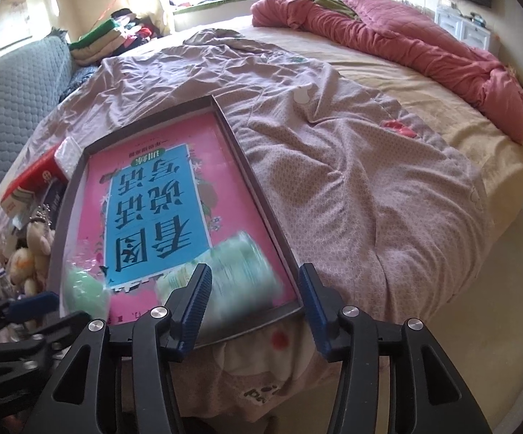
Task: Organize soft objects
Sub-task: 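Open both grippers to drop the green ball and tissue pack onto the tray, then move both open grippers back over the pile of soft items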
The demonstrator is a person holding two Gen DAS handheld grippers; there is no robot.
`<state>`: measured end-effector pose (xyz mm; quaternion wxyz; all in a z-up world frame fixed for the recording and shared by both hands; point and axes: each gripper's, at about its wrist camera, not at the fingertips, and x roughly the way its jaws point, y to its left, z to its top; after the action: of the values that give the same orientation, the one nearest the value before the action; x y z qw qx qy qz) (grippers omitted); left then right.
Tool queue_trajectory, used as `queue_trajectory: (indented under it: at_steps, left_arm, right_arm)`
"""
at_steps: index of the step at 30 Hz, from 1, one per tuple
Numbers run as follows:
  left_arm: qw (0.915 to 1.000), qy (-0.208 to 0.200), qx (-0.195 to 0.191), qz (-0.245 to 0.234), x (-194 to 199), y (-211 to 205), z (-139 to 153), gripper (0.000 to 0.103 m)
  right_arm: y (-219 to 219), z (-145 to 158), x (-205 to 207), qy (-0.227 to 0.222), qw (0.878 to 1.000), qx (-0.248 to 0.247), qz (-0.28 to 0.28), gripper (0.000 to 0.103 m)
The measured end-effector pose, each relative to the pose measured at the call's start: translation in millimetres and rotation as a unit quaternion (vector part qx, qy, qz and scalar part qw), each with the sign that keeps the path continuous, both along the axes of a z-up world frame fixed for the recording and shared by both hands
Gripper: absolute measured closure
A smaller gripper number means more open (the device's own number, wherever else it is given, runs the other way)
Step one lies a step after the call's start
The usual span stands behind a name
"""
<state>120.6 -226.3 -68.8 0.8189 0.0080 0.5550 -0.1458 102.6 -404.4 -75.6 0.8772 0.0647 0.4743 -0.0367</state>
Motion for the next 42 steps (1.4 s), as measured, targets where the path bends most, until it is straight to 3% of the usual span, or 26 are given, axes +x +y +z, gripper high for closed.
queue_trajectory:
  at_steps: [5,17,22,25,33,42]
  left_arm:
    - [1.0,-0.004,-0.008,-0.001,-1.2,3.5,5.3,0.043]
    - [0.9996,-0.017,-0.02,0.009,-9.0,15.2,18.0,0.04]
    - [0.999,-0.036,-0.016,0.019,-15.5,25.1,30.1,0.04]
    - [0.9981,-0.051,-0.011,0.031,-20.7,32.3,40.0,0.04]
    - [0.994,-0.091,-0.001,0.061,-36.2,59.3,64.2,0.039]
    - [0.9884,-0.114,-0.008,0.1,-46.4,98.5,84.2,0.038]
  right_arm:
    - [-2.9,0.6,1.3,-0.001,1.0,0.005,-0.004,0.049]
    - [1.5,37.4,-6.8,-0.043,0.999,0.018,0.0,0.04]
    - [9.6,52.7,-10.6,-0.06,0.998,0.023,0.01,0.038]
    - [14.9,61.8,-13.2,-0.069,0.997,0.027,0.018,0.029]
    - [33.7,88.6,-21.7,-0.099,0.993,0.041,0.043,0.026]
    - [58.5,109.4,-28.5,-0.12,0.99,0.022,0.071,0.026]
